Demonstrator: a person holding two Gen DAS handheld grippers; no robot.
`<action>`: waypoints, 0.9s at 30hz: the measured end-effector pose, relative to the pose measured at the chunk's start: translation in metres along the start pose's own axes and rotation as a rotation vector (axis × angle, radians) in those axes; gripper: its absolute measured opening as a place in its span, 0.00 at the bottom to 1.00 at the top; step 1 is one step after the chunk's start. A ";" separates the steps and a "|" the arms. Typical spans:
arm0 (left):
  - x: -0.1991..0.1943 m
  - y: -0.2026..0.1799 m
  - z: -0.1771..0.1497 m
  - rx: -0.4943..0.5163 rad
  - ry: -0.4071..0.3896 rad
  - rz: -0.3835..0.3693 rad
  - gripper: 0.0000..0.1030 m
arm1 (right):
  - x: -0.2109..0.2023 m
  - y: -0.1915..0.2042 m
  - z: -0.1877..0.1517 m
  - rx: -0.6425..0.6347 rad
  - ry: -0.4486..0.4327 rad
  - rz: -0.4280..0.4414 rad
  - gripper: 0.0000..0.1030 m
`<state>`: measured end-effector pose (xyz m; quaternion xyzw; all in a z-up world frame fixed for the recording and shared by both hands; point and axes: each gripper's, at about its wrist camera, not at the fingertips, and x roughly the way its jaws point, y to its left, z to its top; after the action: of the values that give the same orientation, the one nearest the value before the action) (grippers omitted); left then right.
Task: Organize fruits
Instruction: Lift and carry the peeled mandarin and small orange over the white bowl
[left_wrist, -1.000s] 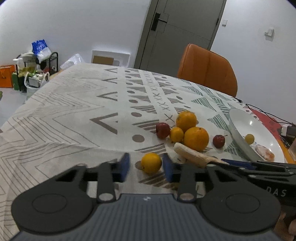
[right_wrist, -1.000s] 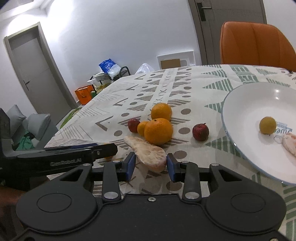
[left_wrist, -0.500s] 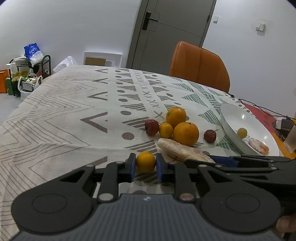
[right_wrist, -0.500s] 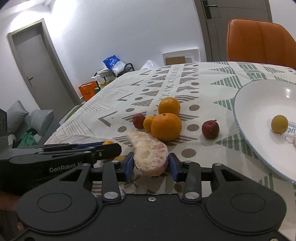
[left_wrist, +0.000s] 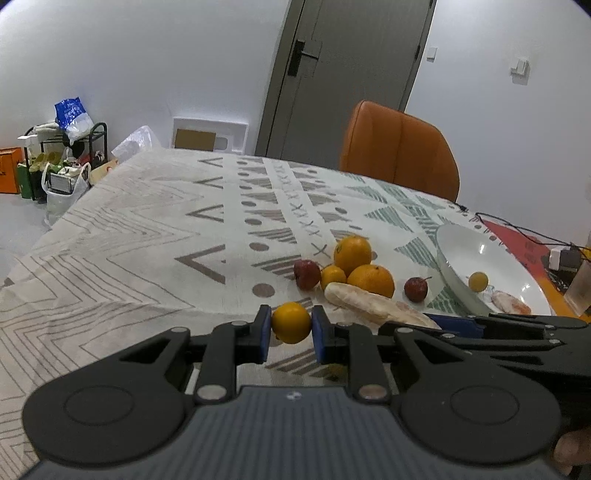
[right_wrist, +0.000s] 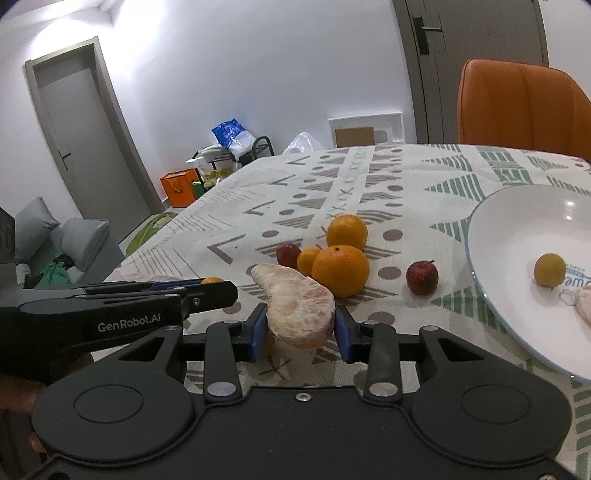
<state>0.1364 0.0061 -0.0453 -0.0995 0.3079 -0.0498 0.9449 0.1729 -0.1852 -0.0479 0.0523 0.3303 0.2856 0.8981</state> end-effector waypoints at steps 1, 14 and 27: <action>-0.002 -0.001 0.001 0.002 -0.006 0.000 0.21 | -0.002 -0.001 0.001 0.002 -0.008 -0.003 0.35; -0.005 -0.026 0.007 0.044 -0.036 -0.031 0.21 | -0.035 -0.028 0.002 0.046 -0.070 -0.082 0.35; 0.008 -0.062 0.013 0.099 -0.030 -0.069 0.21 | -0.061 -0.069 0.000 0.103 -0.117 -0.167 0.35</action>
<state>0.1482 -0.0531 -0.0261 -0.0640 0.2873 -0.0962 0.9508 0.1684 -0.2755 -0.0330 0.0874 0.2947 0.1889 0.9326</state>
